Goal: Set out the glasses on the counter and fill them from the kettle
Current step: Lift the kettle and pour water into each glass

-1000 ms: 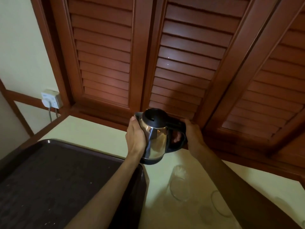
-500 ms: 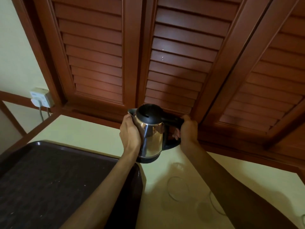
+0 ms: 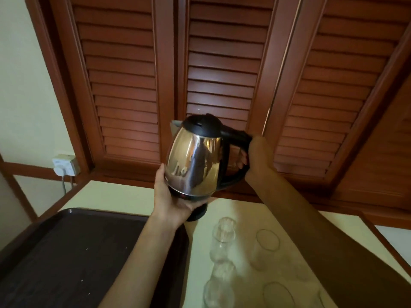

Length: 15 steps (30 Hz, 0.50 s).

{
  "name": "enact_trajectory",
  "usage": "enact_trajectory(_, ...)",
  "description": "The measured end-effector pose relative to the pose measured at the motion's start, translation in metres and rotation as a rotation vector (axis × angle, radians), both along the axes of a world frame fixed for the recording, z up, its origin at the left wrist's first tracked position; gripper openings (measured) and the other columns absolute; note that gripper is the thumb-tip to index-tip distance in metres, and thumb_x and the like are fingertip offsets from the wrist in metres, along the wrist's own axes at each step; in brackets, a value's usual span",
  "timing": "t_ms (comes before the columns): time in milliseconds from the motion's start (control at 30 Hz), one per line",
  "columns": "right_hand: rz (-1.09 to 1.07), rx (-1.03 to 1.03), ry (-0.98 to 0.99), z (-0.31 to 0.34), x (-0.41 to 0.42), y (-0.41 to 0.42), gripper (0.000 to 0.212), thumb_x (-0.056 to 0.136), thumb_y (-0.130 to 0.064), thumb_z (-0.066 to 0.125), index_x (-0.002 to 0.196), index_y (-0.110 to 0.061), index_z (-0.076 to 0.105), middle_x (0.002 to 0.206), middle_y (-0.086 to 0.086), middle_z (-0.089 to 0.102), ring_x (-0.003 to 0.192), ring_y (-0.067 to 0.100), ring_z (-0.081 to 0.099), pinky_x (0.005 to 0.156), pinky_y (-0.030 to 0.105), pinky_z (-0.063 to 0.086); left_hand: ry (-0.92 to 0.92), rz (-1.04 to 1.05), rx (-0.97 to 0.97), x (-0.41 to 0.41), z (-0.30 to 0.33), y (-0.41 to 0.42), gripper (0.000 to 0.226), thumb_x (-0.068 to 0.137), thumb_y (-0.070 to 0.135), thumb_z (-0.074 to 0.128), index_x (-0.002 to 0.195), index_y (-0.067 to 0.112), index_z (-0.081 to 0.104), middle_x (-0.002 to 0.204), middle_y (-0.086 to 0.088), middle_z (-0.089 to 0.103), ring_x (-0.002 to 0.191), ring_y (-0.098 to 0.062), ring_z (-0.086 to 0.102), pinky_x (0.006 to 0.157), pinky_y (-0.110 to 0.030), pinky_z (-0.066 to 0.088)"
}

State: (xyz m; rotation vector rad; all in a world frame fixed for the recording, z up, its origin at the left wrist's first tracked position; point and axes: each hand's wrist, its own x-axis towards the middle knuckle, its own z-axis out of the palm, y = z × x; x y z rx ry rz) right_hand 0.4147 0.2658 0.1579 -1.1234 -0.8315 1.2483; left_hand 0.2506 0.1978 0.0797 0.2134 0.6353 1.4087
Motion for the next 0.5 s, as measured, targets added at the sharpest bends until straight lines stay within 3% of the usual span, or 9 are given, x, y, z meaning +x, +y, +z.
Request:
enact_trajectory(67, 0.053, 0.03, -0.007, 0.012, 0.009, -0.018, 0.028, 0.1, -0.025, 0.047, 0.077, -0.015, 0.059, 0.045, -0.003, 0.042, 0.039, 0.011, 0.038, 0.039, 0.023, 0.033, -0.081, -0.02, 0.001, 0.002, 0.011, -0.014, 0.056, 0.092, 0.067, 0.054, 0.114, 0.016, 0.064, 0.123, -0.028, 0.068, 0.119, -0.051, 0.062, 0.106, -0.071, 0.043)
enact_trajectory(167, 0.161, 0.117, -0.045, 0.026, 0.028, -0.046, 0.029, 0.098, -0.034, 0.053, 0.079, -0.015, 0.061, 0.045, -0.003, 0.045, 0.039, 0.012, 0.041, 0.045, 0.026, 0.037, -0.113, -0.022, -0.008, 0.01, 0.023, -0.038, 0.058, 0.087, 0.063, 0.066, 0.122, 0.017, 0.063, 0.124, -0.028, 0.069, 0.117, -0.051, 0.065, 0.104, -0.073, 0.044)
enact_trajectory(300, 0.326, 0.264, -0.121, 0.026, 0.055, -0.08, 0.034, 0.098, -0.043, 0.053, 0.085, -0.013, 0.066, 0.053, 0.001, 0.051, 0.048, 0.016, 0.05, 0.057, 0.03, 0.045, -0.136, -0.033, -0.021, 0.028, 0.029, -0.072, 0.056, 0.087, 0.06, 0.067, 0.12, 0.015, 0.062, 0.118, -0.03, 0.072, 0.112, -0.052, 0.066, 0.098, -0.073, 0.048)
enact_trajectory(400, 0.421, 0.34, -0.124, 0.021, 0.075, -0.104, 0.046, 0.1, -0.051, 0.052, 0.091, -0.011, 0.072, 0.053, 0.005, 0.056, 0.047, 0.022, 0.056, 0.055, 0.03, 0.052, -0.158, -0.074, -0.035, 0.045, 0.028, -0.1, 0.058, 0.089, 0.06, 0.065, 0.121, 0.012, 0.061, 0.12, -0.033, 0.07, 0.114, -0.052, 0.065, 0.095, -0.072, 0.049)
enact_trajectory(500, 0.512, 0.321, -0.159, 0.02, 0.092, -0.124, 0.072, 0.096, -0.058, 0.052, 0.071, 0.008, 0.065, 0.045, 0.006, 0.049, 0.043, 0.027, 0.051, 0.063, 0.036, 0.052, -0.193, -0.107, -0.007, 0.061, 0.018, -0.12, 0.062, 0.09, 0.06, 0.065, 0.135, 0.017, 0.06, 0.13, -0.03, 0.067, 0.123, -0.053, 0.062, 0.106, -0.074, 0.042)
